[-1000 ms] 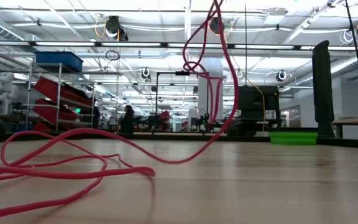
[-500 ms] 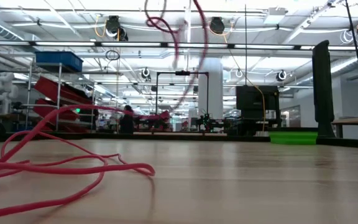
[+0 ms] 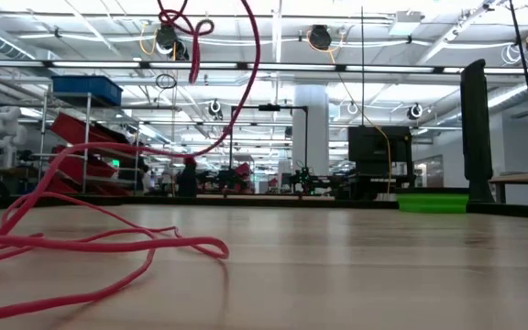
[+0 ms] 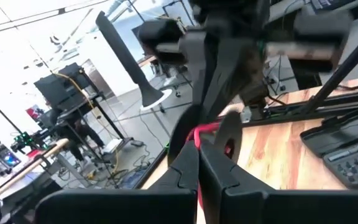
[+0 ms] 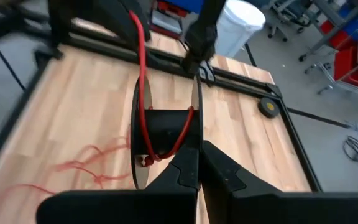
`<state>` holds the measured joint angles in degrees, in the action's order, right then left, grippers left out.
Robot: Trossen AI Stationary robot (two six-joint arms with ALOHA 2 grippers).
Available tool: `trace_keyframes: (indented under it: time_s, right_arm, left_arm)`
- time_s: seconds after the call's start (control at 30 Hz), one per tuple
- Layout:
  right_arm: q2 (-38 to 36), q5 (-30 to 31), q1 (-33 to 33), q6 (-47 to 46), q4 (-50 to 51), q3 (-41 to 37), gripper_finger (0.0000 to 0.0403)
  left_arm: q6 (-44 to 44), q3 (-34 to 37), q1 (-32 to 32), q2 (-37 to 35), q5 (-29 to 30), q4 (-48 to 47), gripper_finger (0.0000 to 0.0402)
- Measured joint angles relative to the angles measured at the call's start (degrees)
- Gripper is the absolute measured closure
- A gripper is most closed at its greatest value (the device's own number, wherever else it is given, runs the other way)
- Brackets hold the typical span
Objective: Coil cords
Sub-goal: Coil the red wire on the black spool
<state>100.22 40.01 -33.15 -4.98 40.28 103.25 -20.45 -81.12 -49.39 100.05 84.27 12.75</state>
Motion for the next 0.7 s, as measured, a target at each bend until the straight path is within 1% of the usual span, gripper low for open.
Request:
trace_keyframes:
  time_s: [0.07, 0.13, 0.23, 0.33, 0.53, 0.63, 0.7]
  right_arm:
    - [0.0, -0.1, -1.0, 0.0, -0.1, 1.4, 0.0403]
    - [0.0, 0.0, -2.0, 0.0, -0.2, 2.4, 0.0403]
    - [0.0, 0.0, -3.6, 0.7, 0.0, 3.8, 0.0403]
    - [0.0, 0.1, -5.1, 1.6, -0.2, 5.3, 0.0403]
    - [0.0, 0.6, -6.9, 4.0, -2.7, 6.0, 0.0403]
    - [0.0, 0.5, -7.1, 4.4, -3.0, 6.0, 0.0403]
    - [0.0, 0.4, -7.1, 4.3, -2.8, 6.0, 0.0403]
  left_arm:
    - [-0.4, 0.0, 0.0, 0.0, 0.0, -0.2, 0.0402]
    - [-3.3, 0.0, 0.0, 0.0, -0.5, -0.4, 0.0401]
    - [-5.4, -0.1, -0.3, -0.1, -4.3, -3.9, 0.0397]
    - [-5.4, -0.1, -0.6, -0.1, -7.4, -6.2, 0.0388]
    - [-4.0, -0.1, -0.5, -0.1, -8.4, -6.2, 0.0381]
    - [-3.8, -0.1, -0.7, -0.1, -11.7, -7.6, 0.0380]
    - [-3.8, -0.1, -0.9, 0.0, -12.8, -7.9, 0.0379]
